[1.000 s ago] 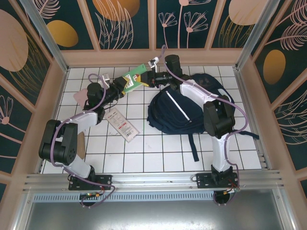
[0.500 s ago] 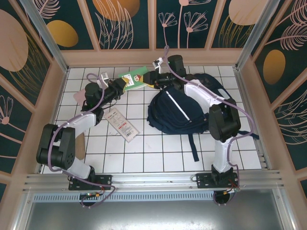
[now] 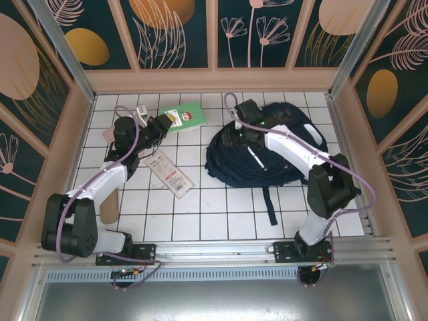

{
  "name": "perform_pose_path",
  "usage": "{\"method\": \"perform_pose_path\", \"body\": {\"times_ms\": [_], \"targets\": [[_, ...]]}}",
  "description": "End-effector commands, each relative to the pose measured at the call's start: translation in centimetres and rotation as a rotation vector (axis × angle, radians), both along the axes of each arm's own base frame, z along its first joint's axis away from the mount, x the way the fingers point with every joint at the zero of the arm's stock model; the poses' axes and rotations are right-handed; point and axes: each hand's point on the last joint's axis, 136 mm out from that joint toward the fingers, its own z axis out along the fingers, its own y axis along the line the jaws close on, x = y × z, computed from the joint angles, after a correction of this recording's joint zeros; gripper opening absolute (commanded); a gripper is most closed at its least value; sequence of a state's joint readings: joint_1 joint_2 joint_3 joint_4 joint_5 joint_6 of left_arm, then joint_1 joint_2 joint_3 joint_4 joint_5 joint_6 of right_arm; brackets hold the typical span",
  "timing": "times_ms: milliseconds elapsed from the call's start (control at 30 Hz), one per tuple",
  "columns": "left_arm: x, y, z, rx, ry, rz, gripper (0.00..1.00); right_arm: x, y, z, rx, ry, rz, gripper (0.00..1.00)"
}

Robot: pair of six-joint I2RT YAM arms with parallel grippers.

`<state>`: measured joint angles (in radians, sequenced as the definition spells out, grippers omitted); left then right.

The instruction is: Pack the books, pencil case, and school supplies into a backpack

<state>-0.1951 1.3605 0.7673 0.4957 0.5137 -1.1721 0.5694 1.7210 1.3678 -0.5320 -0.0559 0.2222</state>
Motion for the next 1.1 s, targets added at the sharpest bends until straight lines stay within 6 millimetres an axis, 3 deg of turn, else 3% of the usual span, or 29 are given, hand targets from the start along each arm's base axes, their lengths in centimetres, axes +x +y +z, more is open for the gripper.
{"method": "perform_pose_path", "body": {"times_ms": [0, 133, 400, 467, 567, 700, 833, 1067], "targets": [[-0.7, 0.5, -0.4, 0.046, -0.020, 0.009, 0.01, -1.5, -2.6, -1.2, -0.233, -0.041, 0.013, 0.48], [-1.5, 0.6, -0.9, 0.047, -0.013, 0.006, 0.01, -2.2, -2.8, -3.3, -0.342, -0.034, 0.030, 0.50], [-2.8, 0.5, -1.4, 0.061, -0.008, -0.020, 0.02, -1.3, -3.9, -6.0, -0.481, -0.057, -0.010, 0.46], [-3.0, 0.5, -1.5, 0.062, -0.006, -0.025, 0.02, -1.2, -4.0, -6.6, -0.495, -0.058, -0.013, 0.33], [-3.3, 0.5, -1.9, 0.068, -0.004, -0.033, 0.02, -0.8, -4.0, -6.5, -0.498, -0.065, -0.037, 0.02], [-3.5, 0.5, -2.7, 0.075, 0.007, -0.031, 0.02, 0.2, -3.4, -3.2, -0.438, -0.124, -0.075, 0.00], [-3.6, 0.2, -3.4, 0.059, 0.018, -0.033, 0.02, 1.6, -3.1, 2.0, -0.350, -0.205, -0.116, 0.00], [-3.0, -3.1, -4.3, 0.060, 0.031, -0.062, 0.01, 3.4, -3.5, 11.3, -0.055, -0.306, -0.138, 0.00]]}}
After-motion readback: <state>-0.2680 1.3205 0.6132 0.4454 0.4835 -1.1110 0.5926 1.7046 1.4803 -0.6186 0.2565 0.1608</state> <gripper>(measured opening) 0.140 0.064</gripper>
